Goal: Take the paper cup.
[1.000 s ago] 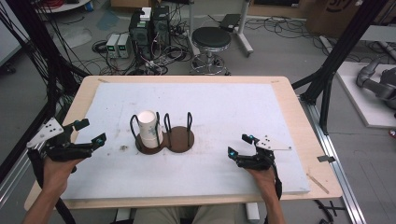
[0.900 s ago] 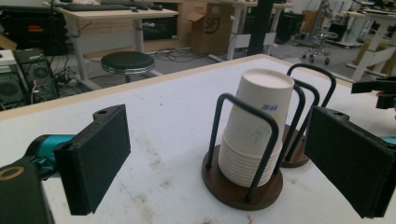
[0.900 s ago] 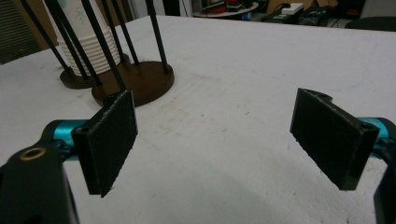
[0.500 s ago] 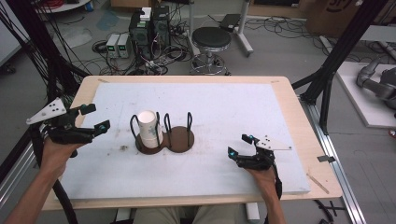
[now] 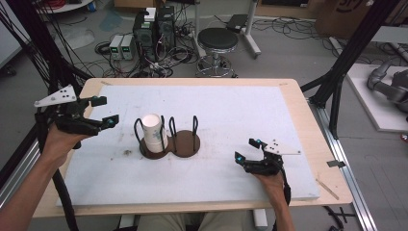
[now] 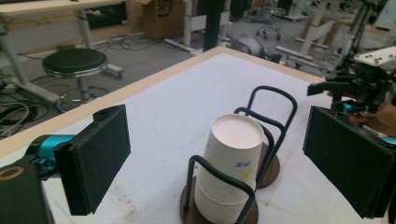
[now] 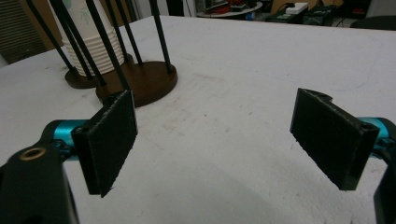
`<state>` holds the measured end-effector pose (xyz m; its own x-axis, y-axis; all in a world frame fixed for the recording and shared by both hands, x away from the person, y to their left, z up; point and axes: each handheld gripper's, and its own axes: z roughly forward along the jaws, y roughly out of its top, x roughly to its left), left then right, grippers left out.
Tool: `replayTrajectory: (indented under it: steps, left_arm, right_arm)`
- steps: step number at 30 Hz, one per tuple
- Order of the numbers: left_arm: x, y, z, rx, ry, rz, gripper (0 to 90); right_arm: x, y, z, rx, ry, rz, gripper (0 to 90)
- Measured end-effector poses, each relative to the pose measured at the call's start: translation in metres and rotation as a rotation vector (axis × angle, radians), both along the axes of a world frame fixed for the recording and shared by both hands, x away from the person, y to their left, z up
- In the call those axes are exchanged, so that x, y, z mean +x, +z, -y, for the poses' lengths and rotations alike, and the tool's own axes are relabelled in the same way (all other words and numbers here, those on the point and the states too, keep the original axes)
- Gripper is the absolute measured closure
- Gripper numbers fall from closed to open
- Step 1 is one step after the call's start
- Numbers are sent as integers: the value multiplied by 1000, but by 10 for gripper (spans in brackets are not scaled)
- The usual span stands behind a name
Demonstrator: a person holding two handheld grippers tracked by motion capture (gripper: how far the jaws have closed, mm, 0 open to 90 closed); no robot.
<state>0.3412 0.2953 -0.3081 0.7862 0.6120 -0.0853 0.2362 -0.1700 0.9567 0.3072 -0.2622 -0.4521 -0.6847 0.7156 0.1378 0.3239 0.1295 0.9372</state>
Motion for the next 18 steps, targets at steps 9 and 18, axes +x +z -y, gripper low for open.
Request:
replayTrajectory:
  steps: [9,18]
  left_arm:
    - [16,6,17,100,-67,-27,75]
    - [28,18,28,202,-144,-45,75]
  right_arm:
    - [1,0,-1,-8,5,-8,151]
    - [1,0,1,8,3,-10,151]
